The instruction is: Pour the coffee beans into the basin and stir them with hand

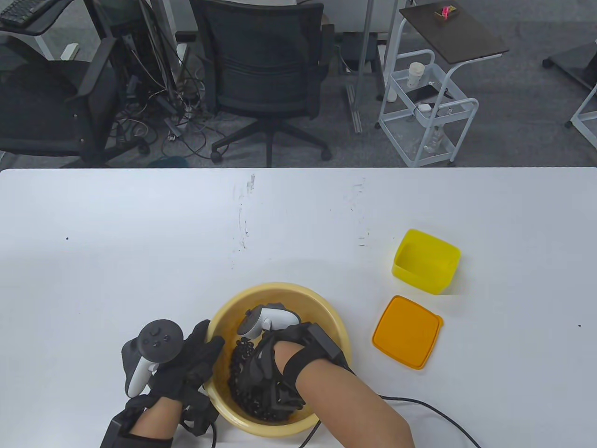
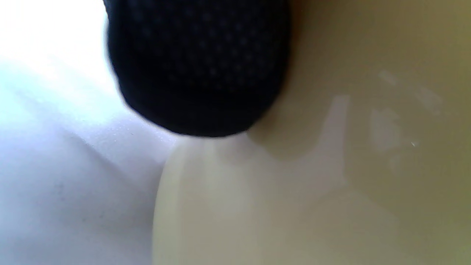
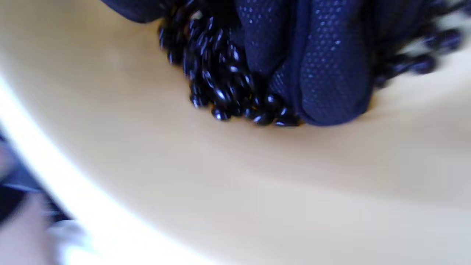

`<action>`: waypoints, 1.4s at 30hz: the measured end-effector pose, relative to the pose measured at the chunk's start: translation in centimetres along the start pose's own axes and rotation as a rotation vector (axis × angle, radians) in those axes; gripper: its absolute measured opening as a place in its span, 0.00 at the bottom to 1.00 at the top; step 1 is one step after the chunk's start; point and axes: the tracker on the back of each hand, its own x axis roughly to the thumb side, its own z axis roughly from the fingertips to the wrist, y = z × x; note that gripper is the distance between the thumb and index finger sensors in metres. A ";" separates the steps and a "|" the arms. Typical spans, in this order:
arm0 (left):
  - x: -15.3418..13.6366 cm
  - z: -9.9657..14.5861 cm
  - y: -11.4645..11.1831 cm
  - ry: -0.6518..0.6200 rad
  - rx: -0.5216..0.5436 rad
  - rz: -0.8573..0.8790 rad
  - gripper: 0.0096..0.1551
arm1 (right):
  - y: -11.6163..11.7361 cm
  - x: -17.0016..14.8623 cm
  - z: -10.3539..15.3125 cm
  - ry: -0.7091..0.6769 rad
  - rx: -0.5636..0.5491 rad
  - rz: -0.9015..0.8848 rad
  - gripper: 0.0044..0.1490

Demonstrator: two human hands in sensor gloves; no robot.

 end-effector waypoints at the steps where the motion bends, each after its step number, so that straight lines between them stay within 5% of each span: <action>1: 0.0 0.0 0.0 -0.002 -0.001 -0.002 0.33 | -0.2 0.3 -0.1 -0.051 -0.004 -0.024 0.44; 7: 0.0 0.0 0.0 -0.005 -0.003 -0.012 0.33 | -2.1 1.0 0.5 -0.189 -0.120 -0.084 0.45; 11: 0.0 -0.1 0.0 -0.012 -0.008 -0.004 0.33 | -3.8 1.2 1.7 -0.144 -0.399 0.071 0.42; 21: 0.0 0.0 0.0 -0.010 -0.008 0.000 0.33 | -4.4 1.6 3.3 0.084 -0.643 0.368 0.42; 25: 0.0 0.0 0.0 -0.006 -0.005 0.004 0.33 | -4.5 1.0 3.8 0.305 -0.716 0.536 0.44; 28: 0.0 0.0 0.0 -0.003 -0.003 0.008 0.33 | -4.2 0.2 3.8 0.459 -0.679 0.631 0.45; 33: 0.0 0.0 0.0 -0.001 0.000 0.011 0.33 | -3.5 -1.6 3.6 0.519 -0.485 0.511 0.45; 37: 0.0 0.0 0.0 0.000 0.002 0.005 0.33 | -2.2 -2.5 2.4 0.438 -0.255 0.329 0.44; 42: 0.0 0.0 0.0 0.001 0.004 0.000 0.33 | -0.7 -1.5 0.7 0.173 -0.056 0.117 0.44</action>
